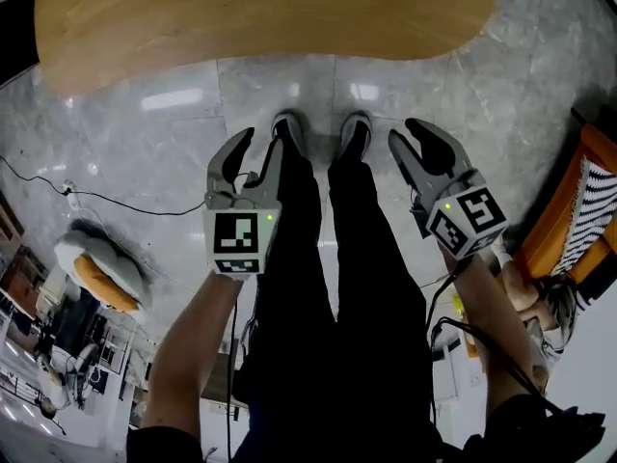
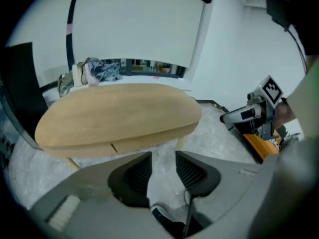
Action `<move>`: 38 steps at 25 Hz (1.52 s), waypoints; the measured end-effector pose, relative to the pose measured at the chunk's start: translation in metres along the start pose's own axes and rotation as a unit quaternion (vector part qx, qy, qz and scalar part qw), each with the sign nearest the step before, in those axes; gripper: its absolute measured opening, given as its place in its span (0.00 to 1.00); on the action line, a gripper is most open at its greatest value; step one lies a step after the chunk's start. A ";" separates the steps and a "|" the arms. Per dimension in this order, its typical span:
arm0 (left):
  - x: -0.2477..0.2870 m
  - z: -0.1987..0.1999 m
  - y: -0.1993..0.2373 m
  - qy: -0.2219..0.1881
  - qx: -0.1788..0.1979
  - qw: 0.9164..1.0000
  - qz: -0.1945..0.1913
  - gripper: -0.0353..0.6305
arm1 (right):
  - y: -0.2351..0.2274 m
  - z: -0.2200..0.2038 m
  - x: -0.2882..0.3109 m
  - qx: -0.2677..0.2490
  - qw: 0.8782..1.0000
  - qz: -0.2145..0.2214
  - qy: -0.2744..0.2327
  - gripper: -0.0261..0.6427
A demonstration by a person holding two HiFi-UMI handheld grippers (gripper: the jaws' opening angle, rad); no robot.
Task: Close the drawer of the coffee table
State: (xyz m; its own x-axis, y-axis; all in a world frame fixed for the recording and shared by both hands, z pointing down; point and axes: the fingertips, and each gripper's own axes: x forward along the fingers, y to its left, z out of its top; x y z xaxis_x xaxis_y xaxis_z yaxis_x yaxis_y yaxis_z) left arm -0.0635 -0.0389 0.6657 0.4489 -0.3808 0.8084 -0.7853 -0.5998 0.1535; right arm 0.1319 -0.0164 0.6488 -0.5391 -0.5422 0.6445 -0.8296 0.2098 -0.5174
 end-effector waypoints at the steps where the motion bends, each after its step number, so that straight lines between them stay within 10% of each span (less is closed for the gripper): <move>1: -0.006 0.017 -0.009 -0.016 0.020 1.000 -0.002 0.29 | 0.006 0.018 -0.009 -0.008 1.000 0.000 -0.018 0.24; 6: -0.062 0.126 -0.058 -0.113 0.094 0.989 -0.014 0.29 | 0.039 0.102 -0.072 -0.016 0.995 -0.009 -0.095 0.23; 12: -0.161 0.225 -0.089 -0.184 0.093 0.978 -0.036 0.26 | 0.112 0.146 -0.136 -0.051 0.993 0.020 -0.102 0.20; 19: -0.264 0.228 -0.058 -0.196 0.004 0.980 0.038 0.26 | 0.195 0.188 -0.183 -0.117 0.986 0.048 -0.105 0.15; 27: -0.390 0.244 -0.051 -0.254 0.023 0.965 0.063 0.26 | 0.254 0.233 -0.230 -0.176 0.971 0.033 -0.159 0.07; 32: -0.454 0.306 -0.049 -0.346 0.018 0.937 0.049 0.26 | 0.290 0.297 -0.276 -0.240 0.939 0.023 -0.246 0.04; 38: -0.491 0.373 -0.079 -0.421 0.096 0.902 0.008 0.21 | 0.295 0.357 -0.324 -0.179 0.930 0.009 -0.321 0.04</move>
State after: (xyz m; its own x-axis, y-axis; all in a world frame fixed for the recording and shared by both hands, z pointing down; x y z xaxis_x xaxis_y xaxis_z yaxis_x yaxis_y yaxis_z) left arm -0.0623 -0.0669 0.0444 0.6668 -0.7411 0.0784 -0.7421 -0.6699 -0.0207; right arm 0.1133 -0.0687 0.0864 -0.4502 -0.8863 0.1087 -0.8789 0.4183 -0.2294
